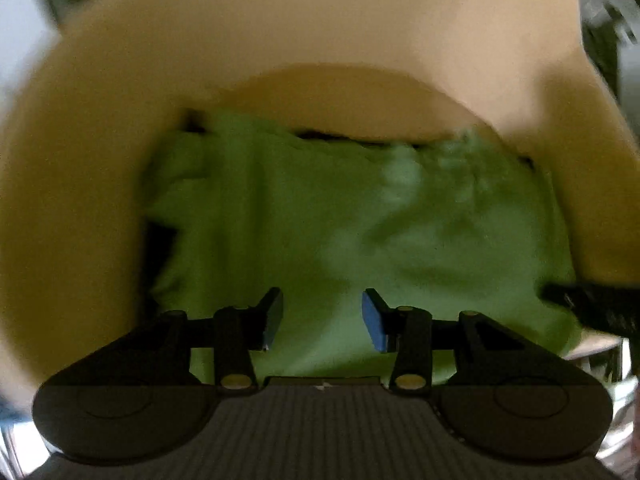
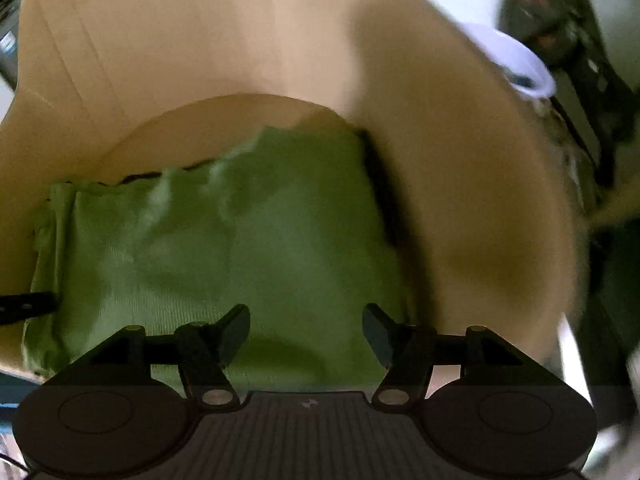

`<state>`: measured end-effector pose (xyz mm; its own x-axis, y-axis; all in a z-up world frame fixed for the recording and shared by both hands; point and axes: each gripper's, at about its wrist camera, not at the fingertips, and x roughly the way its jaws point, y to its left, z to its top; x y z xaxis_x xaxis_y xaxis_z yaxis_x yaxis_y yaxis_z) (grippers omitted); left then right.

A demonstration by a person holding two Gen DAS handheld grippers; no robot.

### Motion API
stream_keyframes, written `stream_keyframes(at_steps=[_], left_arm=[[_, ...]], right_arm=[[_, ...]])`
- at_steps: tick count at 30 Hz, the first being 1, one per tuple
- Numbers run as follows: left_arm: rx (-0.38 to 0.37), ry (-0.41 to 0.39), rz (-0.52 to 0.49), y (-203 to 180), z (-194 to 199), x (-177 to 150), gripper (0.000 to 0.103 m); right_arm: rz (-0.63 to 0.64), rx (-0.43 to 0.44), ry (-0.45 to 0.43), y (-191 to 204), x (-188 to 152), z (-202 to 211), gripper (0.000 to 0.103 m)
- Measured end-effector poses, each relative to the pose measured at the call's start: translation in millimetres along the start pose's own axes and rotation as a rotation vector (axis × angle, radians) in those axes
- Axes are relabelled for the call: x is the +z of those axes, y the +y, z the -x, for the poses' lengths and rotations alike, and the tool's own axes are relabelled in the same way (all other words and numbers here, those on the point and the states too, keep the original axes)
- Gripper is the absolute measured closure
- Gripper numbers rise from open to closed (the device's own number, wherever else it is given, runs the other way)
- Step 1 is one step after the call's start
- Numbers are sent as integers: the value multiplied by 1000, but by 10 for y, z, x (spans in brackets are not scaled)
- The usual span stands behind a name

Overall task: Fold clothes
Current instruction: 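Open both grippers, release the shirt and smooth it flat on the seat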

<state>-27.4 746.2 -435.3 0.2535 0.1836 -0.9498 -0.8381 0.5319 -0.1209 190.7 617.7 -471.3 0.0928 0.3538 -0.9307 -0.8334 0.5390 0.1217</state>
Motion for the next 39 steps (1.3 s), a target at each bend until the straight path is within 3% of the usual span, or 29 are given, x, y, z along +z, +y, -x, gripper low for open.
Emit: stream_keyframes(at_steps=[1, 4, 6, 7, 8, 9, 11, 12, 15, 17, 20, 24, 27, 30, 34, 39], left_arm=[[15, 10, -31, -32, -123, 45, 59], [90, -59, -48, 187, -200, 307, 60], [108, -99, -7, 432, -207, 514, 70], [106, -108, 21, 550, -200, 602, 74], [76, -109, 34, 622, -191, 664, 85], [51, -111, 42, 629, -162, 697, 84], [90, -135, 11, 524, -47, 675, 77], [97, -164, -5, 473, 50, 631, 61], [58, -227, -8, 381, 296, 451, 39], [22, -210, -37, 270, 373, 277, 39], [-8, -121, -131, 49, 296, -31, 37], [56, -53, -218, -51, 3, -324, 36], [76, -58, -204, 120, -189, -314, 34], [65, -75, -219, 196, -205, -308, 29], [91, -57, -224, 131, -141, -300, 24], [102, -34, -185, 1, -31, -277, 23]], right_arm=[[23, 5, 7, 40, 89, -112, 44], [128, -32, 34, 160, 286, -427, 44], [165, -58, 33, 173, 418, -579, 44], [160, -67, 23, 157, 491, -636, 44], [140, -73, 10, 107, 559, -662, 44], [107, -84, -6, 47, 632, -675, 44], [19, -90, -35, -60, 741, -641, 46], [-25, -64, -41, -99, 763, -603, 46], [-60, -46, -91, -93, 693, -384, 38], [-24, -46, -119, -38, 564, -229, 30], [50, -37, -95, 67, 305, -88, 24], [135, -67, 5, 181, -52, -192, 21], [177, -107, 44, 214, -181, -403, 16], [206, -125, 37, 200, -117, -598, 1], [197, -112, 18, 162, -82, -728, 1], [178, -104, 24, 148, -93, -459, 1]])
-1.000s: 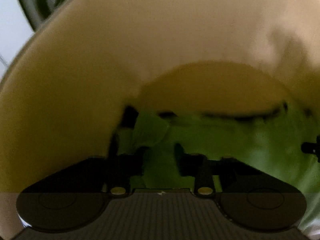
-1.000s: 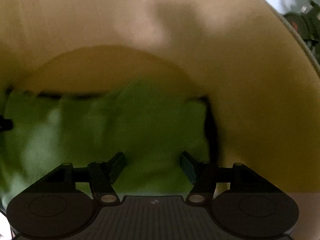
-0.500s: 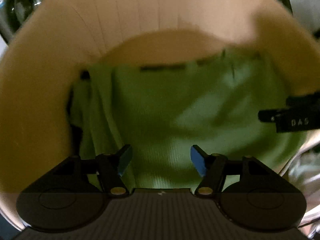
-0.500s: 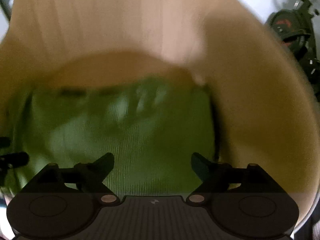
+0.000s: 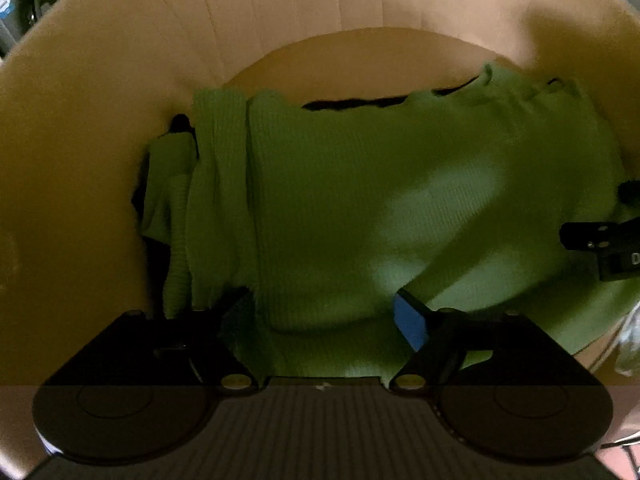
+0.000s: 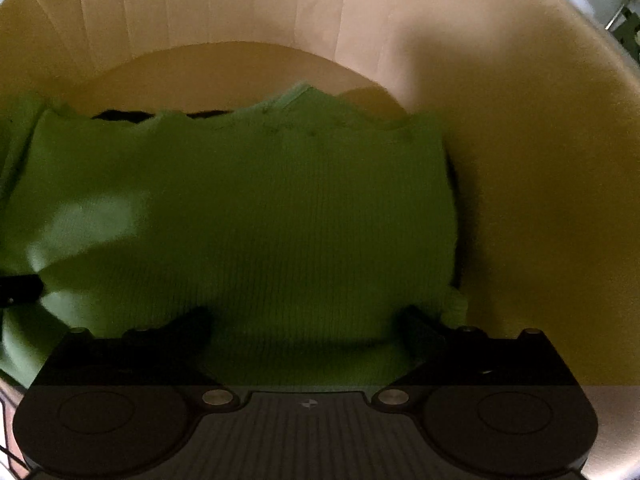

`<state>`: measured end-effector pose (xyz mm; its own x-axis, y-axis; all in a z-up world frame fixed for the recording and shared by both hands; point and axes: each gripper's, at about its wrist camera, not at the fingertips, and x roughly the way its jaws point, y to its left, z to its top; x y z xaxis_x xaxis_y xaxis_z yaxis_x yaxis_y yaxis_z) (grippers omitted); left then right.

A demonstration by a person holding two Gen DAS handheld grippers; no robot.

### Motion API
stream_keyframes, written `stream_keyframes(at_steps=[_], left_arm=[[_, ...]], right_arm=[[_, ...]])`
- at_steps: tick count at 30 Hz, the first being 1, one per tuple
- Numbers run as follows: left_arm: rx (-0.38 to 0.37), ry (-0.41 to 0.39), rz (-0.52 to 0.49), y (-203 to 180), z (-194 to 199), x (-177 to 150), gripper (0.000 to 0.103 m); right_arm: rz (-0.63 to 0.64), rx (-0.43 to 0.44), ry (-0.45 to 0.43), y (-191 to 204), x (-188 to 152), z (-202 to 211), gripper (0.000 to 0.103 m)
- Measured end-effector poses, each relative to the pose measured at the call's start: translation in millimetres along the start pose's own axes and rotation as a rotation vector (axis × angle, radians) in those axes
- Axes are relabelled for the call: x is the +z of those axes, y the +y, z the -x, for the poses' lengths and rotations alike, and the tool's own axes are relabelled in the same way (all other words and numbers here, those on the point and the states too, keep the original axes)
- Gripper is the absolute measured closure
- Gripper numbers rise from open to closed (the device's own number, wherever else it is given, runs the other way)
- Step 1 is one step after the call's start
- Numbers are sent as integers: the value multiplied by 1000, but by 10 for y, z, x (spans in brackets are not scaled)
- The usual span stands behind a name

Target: Fold clothes

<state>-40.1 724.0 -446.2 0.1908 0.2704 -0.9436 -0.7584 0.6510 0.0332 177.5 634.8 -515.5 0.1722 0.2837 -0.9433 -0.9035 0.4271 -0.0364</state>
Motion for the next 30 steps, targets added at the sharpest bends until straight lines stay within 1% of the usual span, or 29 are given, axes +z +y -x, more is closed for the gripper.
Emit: stream_keyframes(at_steps=[1, 3, 6, 8, 10, 13, 16, 19, 22, 25, 27, 30], left_arm=[[12, -6, 18, -23, 89, -8, 22], [45, -9, 69, -72, 287, -36, 14], [73, -14, 137, -156, 693, -117, 13], [72, -20, 169, -237, 1031, -196, 12], [60, -32, 176, -353, 1366, -309, 8], [94, -54, 159, -602, 1877, -521, 8], [132, -90, 169, -843, 2436, -764, 7], [114, -116, 203, -1051, 2949, -1012, 5], [103, -128, 213, -1226, 3331, -1227, 1], [110, -136, 216, -1369, 3689, -1445, 1], [121, -146, 221, -1450, 3919, -1584, 1], [110, -152, 222, -1549, 4216, -1773, 1]], right_arm=[[-11, 7, -13, -17, 3, 130, 1], [-34, 22, -39, -51, 8, 389, 1], [-58, 44, -89, -125, -23, 850, 1], [-67, 50, -117, -183, -70, 1179, 1], [-68, 61, -140, -250, -172, 1526, 1], [-64, 73, -173, -342, -350, 2100, 1], [-59, 72, -222, -463, -685, 2777, 1], [-52, 99, -274, -603, -1073, 3419, 1], [-59, 107, -312, -778, -1465, 4036, 1], [-87, 125, -335, -923, -1784, 4512, 1], [-115, 133, -333, -1006, -1935, 4735, 1], [-149, 134, -338, -1108, -2161, 5044, 1]])
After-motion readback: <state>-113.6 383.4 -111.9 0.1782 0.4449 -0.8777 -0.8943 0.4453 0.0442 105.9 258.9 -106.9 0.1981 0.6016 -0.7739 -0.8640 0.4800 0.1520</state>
